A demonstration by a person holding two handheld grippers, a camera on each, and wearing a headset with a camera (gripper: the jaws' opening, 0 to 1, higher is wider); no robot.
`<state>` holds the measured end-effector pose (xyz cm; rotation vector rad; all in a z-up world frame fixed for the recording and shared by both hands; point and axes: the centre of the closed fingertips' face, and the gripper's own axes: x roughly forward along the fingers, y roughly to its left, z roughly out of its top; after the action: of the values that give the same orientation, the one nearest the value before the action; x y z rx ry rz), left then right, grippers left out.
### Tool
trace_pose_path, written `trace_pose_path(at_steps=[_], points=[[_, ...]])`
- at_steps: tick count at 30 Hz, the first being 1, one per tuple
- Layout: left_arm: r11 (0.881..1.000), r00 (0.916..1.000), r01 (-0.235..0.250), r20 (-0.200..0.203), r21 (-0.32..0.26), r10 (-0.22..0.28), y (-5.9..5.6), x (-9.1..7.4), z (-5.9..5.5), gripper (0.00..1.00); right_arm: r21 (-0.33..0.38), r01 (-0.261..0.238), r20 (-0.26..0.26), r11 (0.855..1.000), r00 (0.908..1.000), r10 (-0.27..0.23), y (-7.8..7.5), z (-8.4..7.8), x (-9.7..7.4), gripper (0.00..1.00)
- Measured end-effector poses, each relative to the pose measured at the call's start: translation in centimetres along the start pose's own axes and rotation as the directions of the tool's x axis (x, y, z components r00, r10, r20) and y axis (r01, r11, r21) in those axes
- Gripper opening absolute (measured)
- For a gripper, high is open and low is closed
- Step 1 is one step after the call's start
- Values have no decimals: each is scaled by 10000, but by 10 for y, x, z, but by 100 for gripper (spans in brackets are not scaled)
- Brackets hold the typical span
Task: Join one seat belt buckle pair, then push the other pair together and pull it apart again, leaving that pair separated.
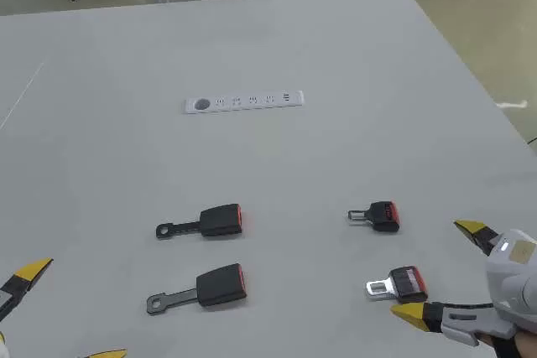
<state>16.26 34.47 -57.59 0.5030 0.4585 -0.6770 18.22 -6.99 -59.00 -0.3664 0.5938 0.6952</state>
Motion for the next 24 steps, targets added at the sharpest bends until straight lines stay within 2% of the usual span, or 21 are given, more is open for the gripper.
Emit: trace_pose_path(at_steps=[8, 12, 15, 18, 24], points=[[9996, 9997, 216, -90, 154, -215, -6, 3, -3, 98, 154, 175, 45, 9997, 9998, -176, 5, -1, -4, 99], [9990, 9991, 361, -234, 246, -356, -13, 5, -6, 98, 203, 259, -13, 9995, 9997, -259, 7, -9, -7, 99], [9988, 9987, 387, -340, 295, -376, -12, 5, -9, 98, 322, 326, -47, 9990, 9995, -324, 6, -14, -9, 99], [9987, 9990, 310, -329, 396, -297, -11, 4, -7, 97, 463, 385, -90, 9982, 9992, -381, 5, -19, -11, 99], [9978, 9987, 357, -396, 562, -335, -13, 4, -7, 97, 378, 367, -1, 9986, 9993, -367, 3, -15, -10, 99]])
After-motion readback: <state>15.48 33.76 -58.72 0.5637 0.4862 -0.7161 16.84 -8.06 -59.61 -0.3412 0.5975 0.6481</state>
